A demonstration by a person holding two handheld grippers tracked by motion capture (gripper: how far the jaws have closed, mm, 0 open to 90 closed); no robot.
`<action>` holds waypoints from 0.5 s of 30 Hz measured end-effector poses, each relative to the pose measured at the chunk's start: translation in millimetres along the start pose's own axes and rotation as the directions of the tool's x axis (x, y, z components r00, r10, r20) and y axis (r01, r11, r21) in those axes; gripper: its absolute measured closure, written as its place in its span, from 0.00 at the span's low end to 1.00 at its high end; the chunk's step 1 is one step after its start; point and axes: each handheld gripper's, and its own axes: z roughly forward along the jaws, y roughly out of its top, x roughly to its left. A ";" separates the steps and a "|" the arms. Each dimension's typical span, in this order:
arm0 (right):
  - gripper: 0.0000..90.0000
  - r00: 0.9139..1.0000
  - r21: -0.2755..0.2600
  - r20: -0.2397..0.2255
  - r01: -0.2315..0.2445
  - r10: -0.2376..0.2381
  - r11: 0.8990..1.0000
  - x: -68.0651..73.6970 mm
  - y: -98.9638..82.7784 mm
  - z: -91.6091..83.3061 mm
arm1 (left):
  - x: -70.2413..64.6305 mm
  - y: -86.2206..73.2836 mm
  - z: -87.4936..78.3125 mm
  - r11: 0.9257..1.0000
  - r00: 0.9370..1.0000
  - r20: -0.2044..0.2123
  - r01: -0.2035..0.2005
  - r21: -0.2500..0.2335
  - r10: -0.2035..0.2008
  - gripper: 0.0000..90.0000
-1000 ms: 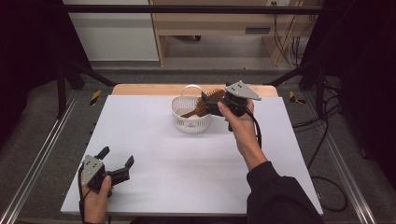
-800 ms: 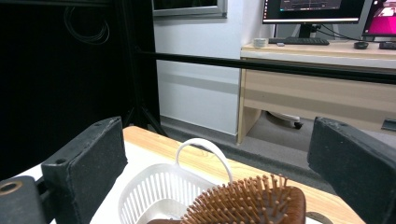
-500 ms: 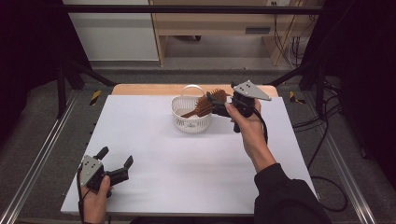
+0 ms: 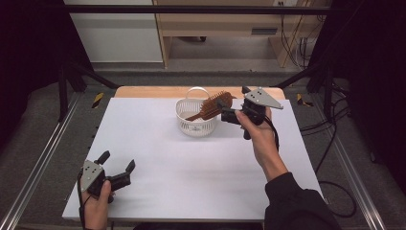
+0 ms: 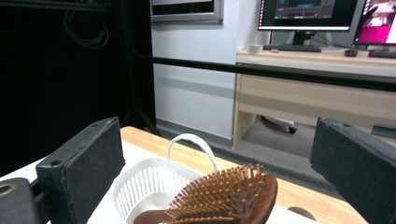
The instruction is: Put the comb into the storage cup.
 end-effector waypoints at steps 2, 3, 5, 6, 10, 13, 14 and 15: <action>0.04 1.000 -0.010 0.002 0.013 -0.013 1.000 -0.7 1.0 -2.4 | -0.9 0.0 0.3 1.000 1.000 -0.004 -0.001 0.000 0.001 0.02; 0.04 1.000 -0.016 0.002 0.005 -0.005 1.000 -0.9 1.3 -3.5 | -1.2 -0.2 0.4 1.000 1.000 -0.003 -0.003 0.002 0.003 0.02; 0.04 1.000 -0.024 0.005 0.003 -0.003 1.000 -0.9 1.3 -6.4 | -1.4 -0.4 0.3 1.000 1.000 -0.003 -0.008 0.005 0.008 0.02; 0.04 1.000 -0.024 0.005 0.003 -0.003 1.000 -0.9 1.3 -6.4 | -1.8 -0.7 0.1 1.000 1.000 -0.002 -0.011 0.007 0.011 0.02; 0.03 1.000 -0.018 -0.003 0.010 -0.010 1.000 -1.1 -1.5 -13.1 | -0.4 -0.9 -2.0 1.000 1.000 -0.004 -0.004 -0.001 0.004 0.01; 0.03 1.000 -0.016 -0.003 0.006 -0.006 1.000 -2.4 -2.3 -15.2 | 0.7 -1.5 -2.0 1.000 1.000 -0.008 0.003 0.000 -0.003 0.01; 0.03 1.000 -0.016 -0.003 0.006 -0.006 1.000 -2.4 -2.3 -15.2 | 1.1 -1.8 -2.0 1.000 1.000 -0.011 0.005 0.002 -0.005 0.01; 0.03 1.000 -0.019 0.000 0.002 -0.002 1.000 -2.7 -1.6 -15.7 | 1.3 -2.0 -2.2 1.000 1.000 -0.013 0.007 0.003 -0.007 0.02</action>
